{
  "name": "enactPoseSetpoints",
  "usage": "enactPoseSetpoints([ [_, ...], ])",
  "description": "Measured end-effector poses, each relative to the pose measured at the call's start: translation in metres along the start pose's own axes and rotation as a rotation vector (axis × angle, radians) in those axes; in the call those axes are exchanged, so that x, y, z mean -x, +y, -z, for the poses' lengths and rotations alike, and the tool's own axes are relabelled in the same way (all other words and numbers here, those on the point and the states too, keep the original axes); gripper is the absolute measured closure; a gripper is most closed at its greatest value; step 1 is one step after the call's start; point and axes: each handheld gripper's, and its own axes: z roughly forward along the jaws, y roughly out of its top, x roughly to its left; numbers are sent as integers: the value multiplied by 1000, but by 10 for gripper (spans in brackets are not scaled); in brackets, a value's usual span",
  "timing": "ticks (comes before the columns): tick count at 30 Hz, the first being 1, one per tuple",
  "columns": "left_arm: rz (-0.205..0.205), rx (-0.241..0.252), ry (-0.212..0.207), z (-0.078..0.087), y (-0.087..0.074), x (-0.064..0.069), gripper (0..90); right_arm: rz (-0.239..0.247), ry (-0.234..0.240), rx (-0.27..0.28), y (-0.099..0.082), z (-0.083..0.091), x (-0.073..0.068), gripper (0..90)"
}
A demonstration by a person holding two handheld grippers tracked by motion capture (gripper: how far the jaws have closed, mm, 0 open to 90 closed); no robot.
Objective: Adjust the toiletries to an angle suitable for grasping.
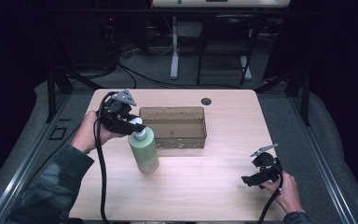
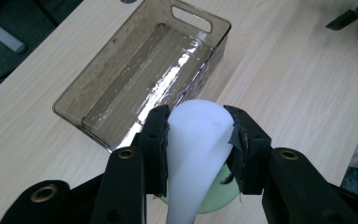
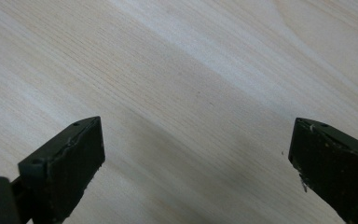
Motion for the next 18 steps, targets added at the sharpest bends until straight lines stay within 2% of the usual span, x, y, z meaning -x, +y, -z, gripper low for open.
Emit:
enactPoseSetpoints([
  [3,-7,-40,-16,1,4,-2,625,0,1,-1,0,0,0,30],
  [4,-7,-40,-16,1,4,-2,625,0,1,-1,0,0,0,30],
  [5,-17,-66,-19,1,7,-2,625,1,1,-2,0,0,0,30],
  [6,-17,-66,-19,1,7,-2,625,2,1,-2,0,0,0,30],
  [7,-30,-93,-17,1,11,-2,625,4,0,-3,0,0,0,30],
  [9,-25,-101,-17,1,12,-1,625,0,3,-1,0,0,0,30],
  [16,-46,-163,-10,1,19,-4,626,-5,-2,-2,-1,0,0,30],
  [18,-48,-166,-8,2,20,-4,626,-5,-4,-3,-1,0,0,31],
])
